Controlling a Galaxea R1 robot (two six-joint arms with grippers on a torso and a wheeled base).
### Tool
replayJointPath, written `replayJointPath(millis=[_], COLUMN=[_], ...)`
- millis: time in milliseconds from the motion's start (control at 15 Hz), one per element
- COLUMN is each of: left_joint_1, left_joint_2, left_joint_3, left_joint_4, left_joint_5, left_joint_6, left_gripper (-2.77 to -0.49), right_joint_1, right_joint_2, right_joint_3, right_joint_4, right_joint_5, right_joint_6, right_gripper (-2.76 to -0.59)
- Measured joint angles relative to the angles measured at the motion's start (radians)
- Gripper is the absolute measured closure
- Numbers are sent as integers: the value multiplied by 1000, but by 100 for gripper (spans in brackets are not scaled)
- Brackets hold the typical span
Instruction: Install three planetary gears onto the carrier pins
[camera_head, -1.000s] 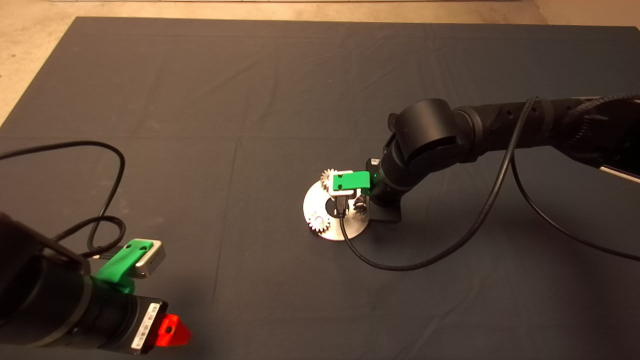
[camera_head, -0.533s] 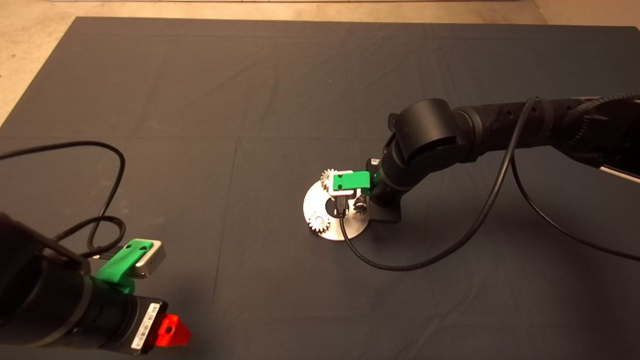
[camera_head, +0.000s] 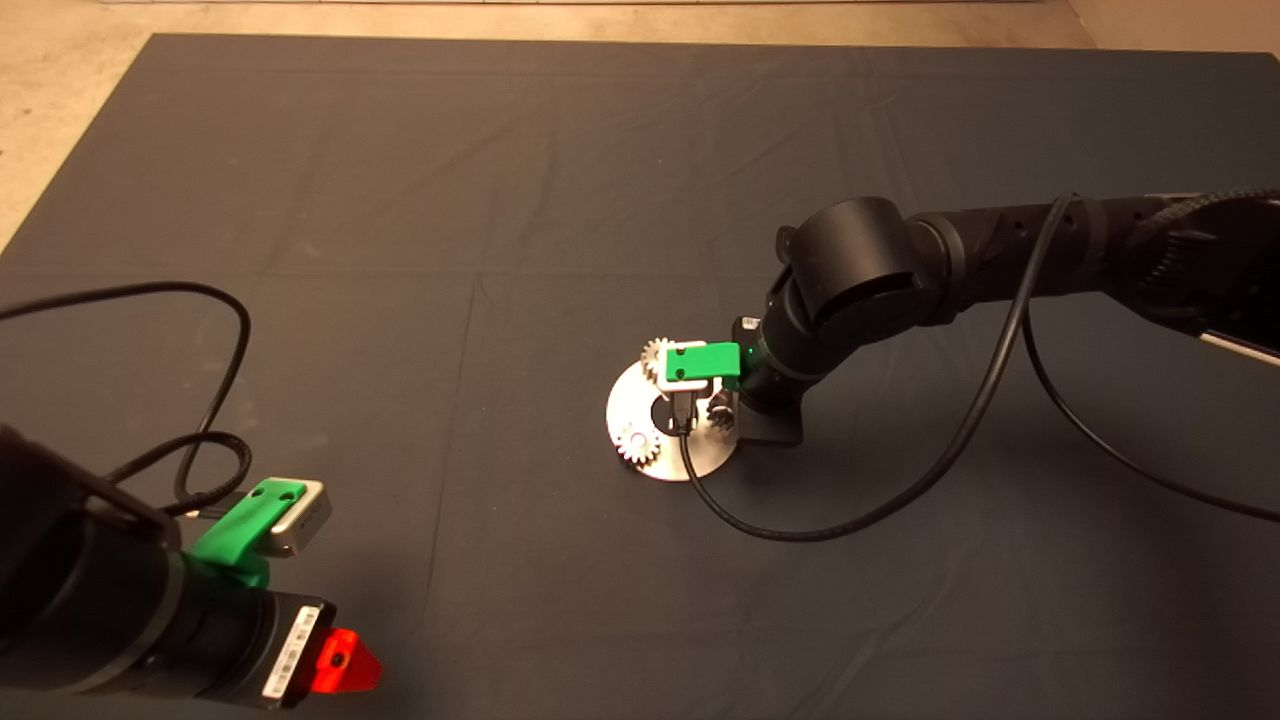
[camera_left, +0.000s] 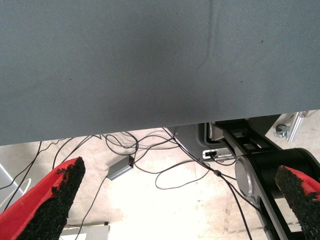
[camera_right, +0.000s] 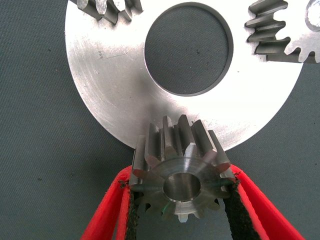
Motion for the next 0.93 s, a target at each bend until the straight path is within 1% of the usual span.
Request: replayJointPath(millis=[933], left_joint_1=[0], left_joint_2=[0], left_joint_3=[0], left_joint_4=[0], left_joint_5=[0], left_joint_6=[1], left_gripper=[-276], right_joint_1=[1], right_joint_2=[-11], right_joint_3=[3], right_joint_4=[0], right_joint_5=[-1], right_joint_6=[0], right_gripper=[-102])
